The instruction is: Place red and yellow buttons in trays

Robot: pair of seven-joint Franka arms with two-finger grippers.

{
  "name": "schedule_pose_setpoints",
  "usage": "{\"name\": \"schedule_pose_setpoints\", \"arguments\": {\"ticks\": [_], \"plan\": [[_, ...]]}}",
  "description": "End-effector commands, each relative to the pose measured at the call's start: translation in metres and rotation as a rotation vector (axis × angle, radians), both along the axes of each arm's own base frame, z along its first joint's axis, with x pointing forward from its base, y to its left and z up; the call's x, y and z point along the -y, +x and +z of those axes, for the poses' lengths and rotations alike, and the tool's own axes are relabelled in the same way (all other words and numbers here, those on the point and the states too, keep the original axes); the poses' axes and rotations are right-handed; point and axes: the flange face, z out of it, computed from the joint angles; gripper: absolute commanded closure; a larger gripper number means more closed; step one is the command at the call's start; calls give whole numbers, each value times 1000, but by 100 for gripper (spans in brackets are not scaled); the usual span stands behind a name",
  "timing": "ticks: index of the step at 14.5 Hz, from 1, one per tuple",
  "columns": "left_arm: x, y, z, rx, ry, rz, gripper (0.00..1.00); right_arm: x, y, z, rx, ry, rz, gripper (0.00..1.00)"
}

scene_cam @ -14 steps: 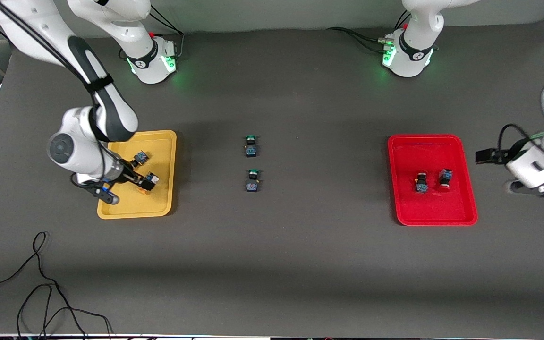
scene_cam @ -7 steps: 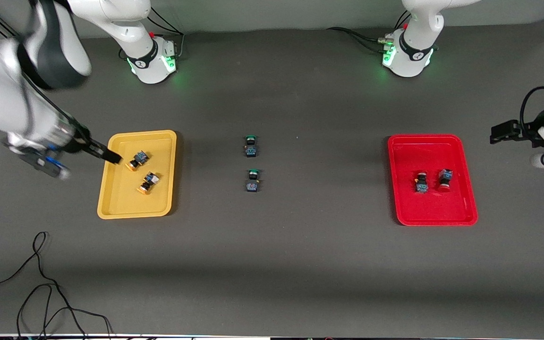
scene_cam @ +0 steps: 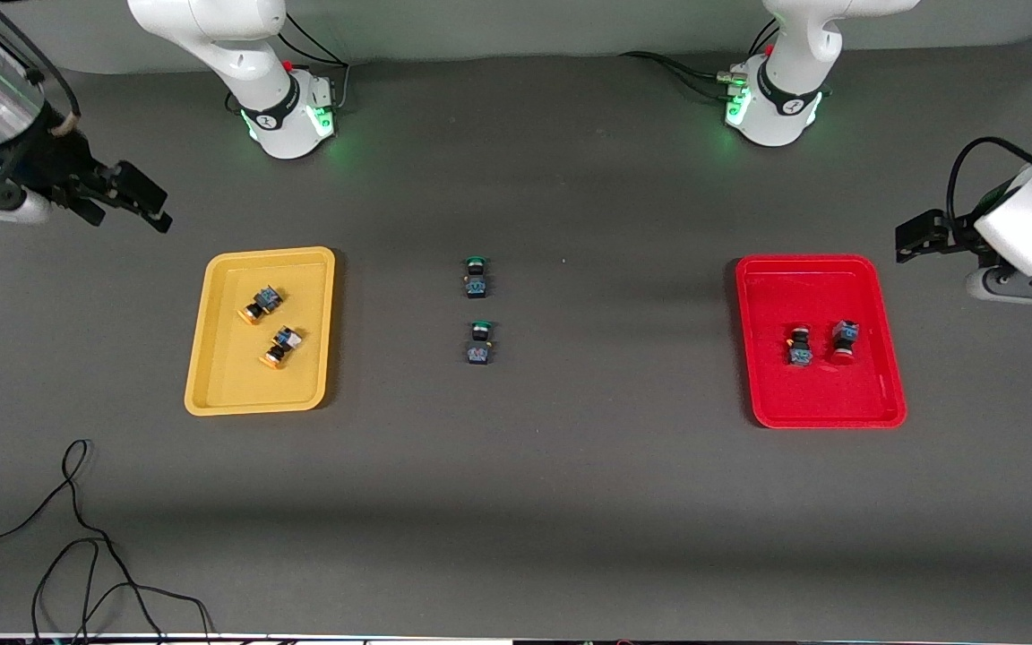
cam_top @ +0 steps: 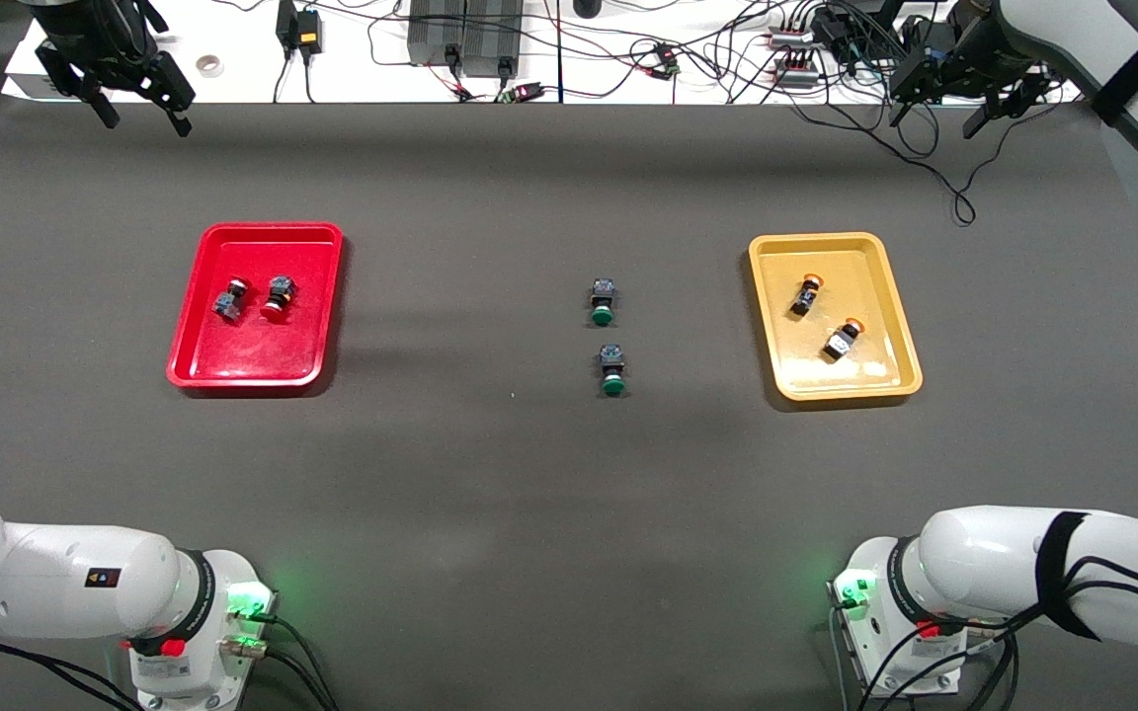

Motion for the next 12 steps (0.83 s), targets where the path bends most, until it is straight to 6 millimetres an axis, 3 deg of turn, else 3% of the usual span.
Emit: {"name": "schedule_pose_setpoints", "arguments": {"ticks": [1, 7, 12], "plan": [[2, -8, 10, 12, -6, 25, 0, 4, -1, -5, -22, -17, 96, 0], [9, -9, 10, 6, -43, 45, 0, 17, 18, -9, -33, -7, 78, 0], [7, -8, 9, 7, -34, 43, 0, 26, 16, -8, -48, -12, 185, 0]]}}
